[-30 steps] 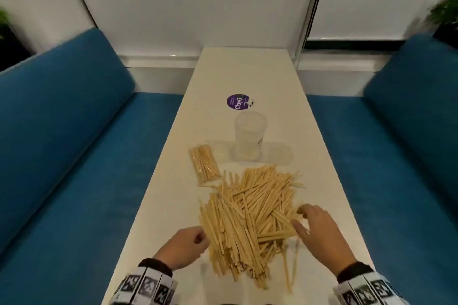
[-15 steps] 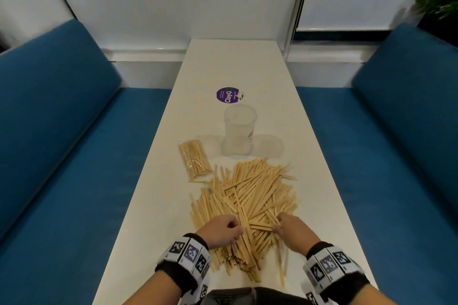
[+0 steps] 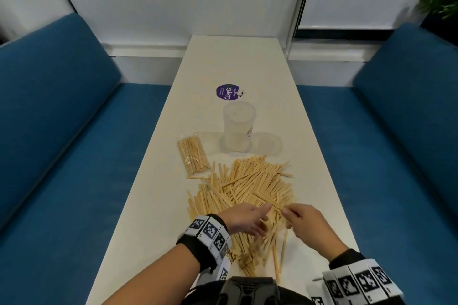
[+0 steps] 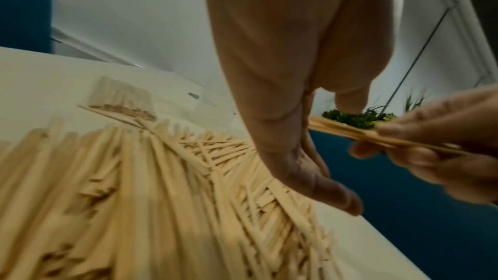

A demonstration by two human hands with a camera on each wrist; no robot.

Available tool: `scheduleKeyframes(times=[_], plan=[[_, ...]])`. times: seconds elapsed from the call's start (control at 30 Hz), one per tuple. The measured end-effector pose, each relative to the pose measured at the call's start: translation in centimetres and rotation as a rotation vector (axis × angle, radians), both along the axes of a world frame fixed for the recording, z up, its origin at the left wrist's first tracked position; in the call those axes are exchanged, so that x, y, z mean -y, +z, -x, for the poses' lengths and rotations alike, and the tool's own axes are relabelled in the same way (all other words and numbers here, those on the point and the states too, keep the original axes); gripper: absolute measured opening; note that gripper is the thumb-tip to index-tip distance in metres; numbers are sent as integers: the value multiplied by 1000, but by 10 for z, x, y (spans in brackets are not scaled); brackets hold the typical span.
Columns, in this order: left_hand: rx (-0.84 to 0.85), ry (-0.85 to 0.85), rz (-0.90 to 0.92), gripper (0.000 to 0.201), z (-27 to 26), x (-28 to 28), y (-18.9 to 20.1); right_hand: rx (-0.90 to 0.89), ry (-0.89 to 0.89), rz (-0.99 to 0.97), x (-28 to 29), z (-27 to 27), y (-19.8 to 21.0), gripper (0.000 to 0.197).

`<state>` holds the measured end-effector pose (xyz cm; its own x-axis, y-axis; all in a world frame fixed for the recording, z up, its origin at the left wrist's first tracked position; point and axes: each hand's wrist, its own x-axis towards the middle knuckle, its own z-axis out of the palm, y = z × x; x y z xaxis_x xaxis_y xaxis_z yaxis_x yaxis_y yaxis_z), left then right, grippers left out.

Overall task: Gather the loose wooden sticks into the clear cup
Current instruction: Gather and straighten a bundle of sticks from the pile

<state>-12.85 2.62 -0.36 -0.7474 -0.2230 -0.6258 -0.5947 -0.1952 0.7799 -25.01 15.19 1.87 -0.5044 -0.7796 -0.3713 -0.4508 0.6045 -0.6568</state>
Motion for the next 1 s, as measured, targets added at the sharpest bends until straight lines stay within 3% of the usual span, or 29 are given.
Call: scheduleKeyframes(times=[0.13, 0.33, 0.43, 0.6, 0.7, 0.8, 1.0], plan=[[-111, 139, -140, 49, 7, -2, 7, 38, 66, 95, 19, -26, 4, 25], [-125, 506, -128, 33, -8, 4, 8, 44, 307, 177, 35, -52, 5, 31], [-139, 682, -120, 30, -27, 9, 4, 65, 404, 125, 35, -59, -1, 24], [-74, 941, -51, 26, -68, 10, -8, -74, 269, -107, 42, -60, -40, 29], [-8, 975, 21, 24, -87, 2, -14, -110, 278, -155, 46, -72, -55, 33], [46, 948, 34, 24, -101, -9, -17, -169, 307, -149, 50, -84, -60, 54], [87, 828, 19, 22, -104, -8, -19, -110, 251, -173, 59, -78, -58, 17]])
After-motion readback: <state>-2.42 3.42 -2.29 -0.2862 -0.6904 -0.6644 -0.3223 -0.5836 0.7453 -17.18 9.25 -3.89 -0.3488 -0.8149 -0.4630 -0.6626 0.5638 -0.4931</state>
